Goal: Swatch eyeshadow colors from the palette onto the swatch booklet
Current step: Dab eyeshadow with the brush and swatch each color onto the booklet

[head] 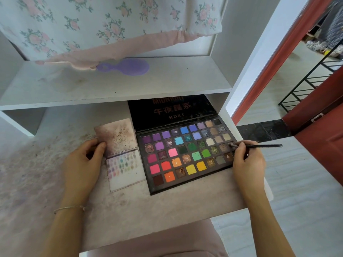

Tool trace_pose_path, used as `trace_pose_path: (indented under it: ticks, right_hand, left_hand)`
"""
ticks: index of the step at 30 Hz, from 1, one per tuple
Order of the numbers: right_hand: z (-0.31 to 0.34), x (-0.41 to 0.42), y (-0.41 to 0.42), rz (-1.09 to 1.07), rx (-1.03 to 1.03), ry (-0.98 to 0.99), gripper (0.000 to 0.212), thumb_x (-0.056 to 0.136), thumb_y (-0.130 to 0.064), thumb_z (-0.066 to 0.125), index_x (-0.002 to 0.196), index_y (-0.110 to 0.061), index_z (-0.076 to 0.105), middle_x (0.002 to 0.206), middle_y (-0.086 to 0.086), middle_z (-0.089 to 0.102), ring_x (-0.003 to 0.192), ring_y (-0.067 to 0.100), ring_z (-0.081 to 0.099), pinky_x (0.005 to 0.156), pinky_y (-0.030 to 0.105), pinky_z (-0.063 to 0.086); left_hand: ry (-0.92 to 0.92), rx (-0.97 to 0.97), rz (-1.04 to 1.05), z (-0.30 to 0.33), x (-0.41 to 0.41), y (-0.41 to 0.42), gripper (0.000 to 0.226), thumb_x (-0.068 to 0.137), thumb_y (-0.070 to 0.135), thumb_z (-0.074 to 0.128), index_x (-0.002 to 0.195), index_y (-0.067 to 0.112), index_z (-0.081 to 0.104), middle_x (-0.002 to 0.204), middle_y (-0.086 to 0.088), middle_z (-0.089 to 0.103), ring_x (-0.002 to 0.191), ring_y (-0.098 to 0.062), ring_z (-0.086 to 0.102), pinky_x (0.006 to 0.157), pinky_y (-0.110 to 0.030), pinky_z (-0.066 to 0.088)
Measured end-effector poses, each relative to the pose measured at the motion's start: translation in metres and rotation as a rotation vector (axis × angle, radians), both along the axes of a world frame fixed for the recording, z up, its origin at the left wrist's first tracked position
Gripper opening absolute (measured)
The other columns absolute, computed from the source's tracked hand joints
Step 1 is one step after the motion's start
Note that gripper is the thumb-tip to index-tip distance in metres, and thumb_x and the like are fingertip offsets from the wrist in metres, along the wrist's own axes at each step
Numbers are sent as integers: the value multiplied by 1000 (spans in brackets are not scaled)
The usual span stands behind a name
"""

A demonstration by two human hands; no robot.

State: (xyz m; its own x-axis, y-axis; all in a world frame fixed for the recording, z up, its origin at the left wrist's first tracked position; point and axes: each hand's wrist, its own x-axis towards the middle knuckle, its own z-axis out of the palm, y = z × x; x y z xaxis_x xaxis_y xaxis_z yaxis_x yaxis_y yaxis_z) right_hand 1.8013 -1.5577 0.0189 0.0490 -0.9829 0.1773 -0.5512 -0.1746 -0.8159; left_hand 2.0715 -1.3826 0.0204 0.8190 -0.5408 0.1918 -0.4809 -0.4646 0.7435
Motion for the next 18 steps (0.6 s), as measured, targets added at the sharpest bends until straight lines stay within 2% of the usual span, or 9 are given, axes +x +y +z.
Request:
trace_pose_path:
  ticks: [3,9,14,18]
  right_hand:
    - [1,0,1,-9,-24,-32,9,94,-14,42,93,-15,51,73,-8,52,69,4,52,55,15,36]
    - [1,0,2,1,-31,-13,8,94,-14,43,93,-16,51,73,-7,53,68,2,52,54,12,35]
    - [4,4,10,43,-58,-108,10,92,-10,44,91,-17,52,73,-6,56,67,-6,56,52,4,40]
    - [9,26,31,187,-27,-222,27,92,-7,45,82,-32,50,74,-9,57,71,-13,56,52,2,41]
  left_hand:
    - [0,2,-4,0,0,0,20,89,19,55,104,10,67,96,-8,68,81,-16,54,75,-26,35]
    - [2,-4,-2,0,0,1,19,89,19,56,103,10,67,94,-9,68,81,-17,55,73,-27,36]
    - [24,-10,-4,2,-1,1,21,89,18,55,105,10,66,92,0,65,82,-14,55,74,-25,37]
    - [55,-26,-3,3,-2,1,20,89,17,55,105,12,66,90,3,63,82,-15,57,74,-24,37]
